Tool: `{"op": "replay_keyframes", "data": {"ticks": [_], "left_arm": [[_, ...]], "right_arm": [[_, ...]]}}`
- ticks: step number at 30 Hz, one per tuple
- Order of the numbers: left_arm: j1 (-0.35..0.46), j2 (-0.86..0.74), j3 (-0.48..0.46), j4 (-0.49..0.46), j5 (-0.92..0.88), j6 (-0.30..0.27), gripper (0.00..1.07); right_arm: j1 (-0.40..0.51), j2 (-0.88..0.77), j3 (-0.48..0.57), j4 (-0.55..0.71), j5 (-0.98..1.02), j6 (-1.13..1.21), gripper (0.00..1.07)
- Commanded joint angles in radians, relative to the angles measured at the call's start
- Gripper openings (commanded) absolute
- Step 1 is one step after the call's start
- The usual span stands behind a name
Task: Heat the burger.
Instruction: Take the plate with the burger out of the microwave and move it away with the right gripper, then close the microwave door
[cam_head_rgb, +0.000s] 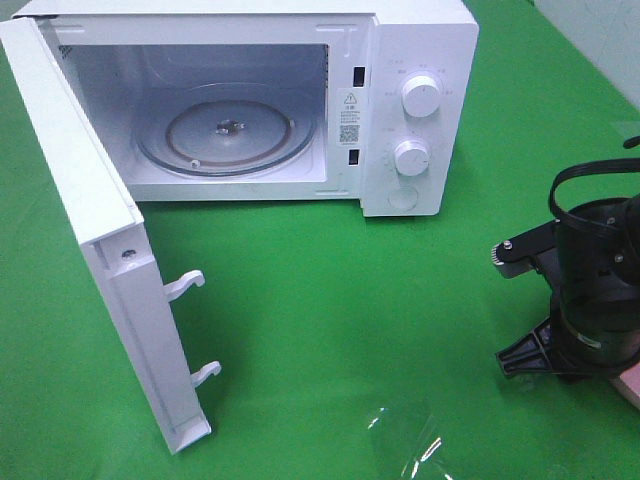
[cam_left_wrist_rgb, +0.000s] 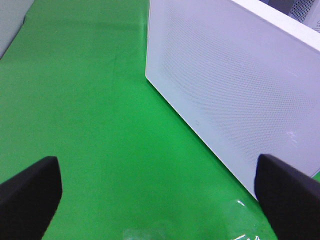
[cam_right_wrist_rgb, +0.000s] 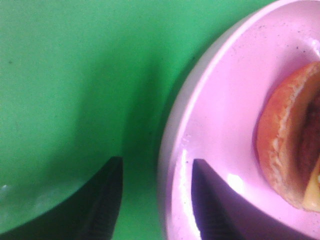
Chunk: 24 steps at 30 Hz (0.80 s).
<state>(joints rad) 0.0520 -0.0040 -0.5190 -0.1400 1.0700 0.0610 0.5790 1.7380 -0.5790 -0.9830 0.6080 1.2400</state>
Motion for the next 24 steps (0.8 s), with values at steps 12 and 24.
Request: {"op": "replay_keyframes", "data": {"ticks": [12,24], "left_arm": [[0.001,-0.006,0.003,-0.005,-0.001,0.002,0.96],[0.001,-0.006,0.003,-0.005,-0.001,0.002,0.96]], "right_arm": [[-0.005,-0.306,0.0,0.368,0.0,-0.346,0.48],[-0.003,-0.631,0.0,0.751,0.005,-0.86,0.69]]}}
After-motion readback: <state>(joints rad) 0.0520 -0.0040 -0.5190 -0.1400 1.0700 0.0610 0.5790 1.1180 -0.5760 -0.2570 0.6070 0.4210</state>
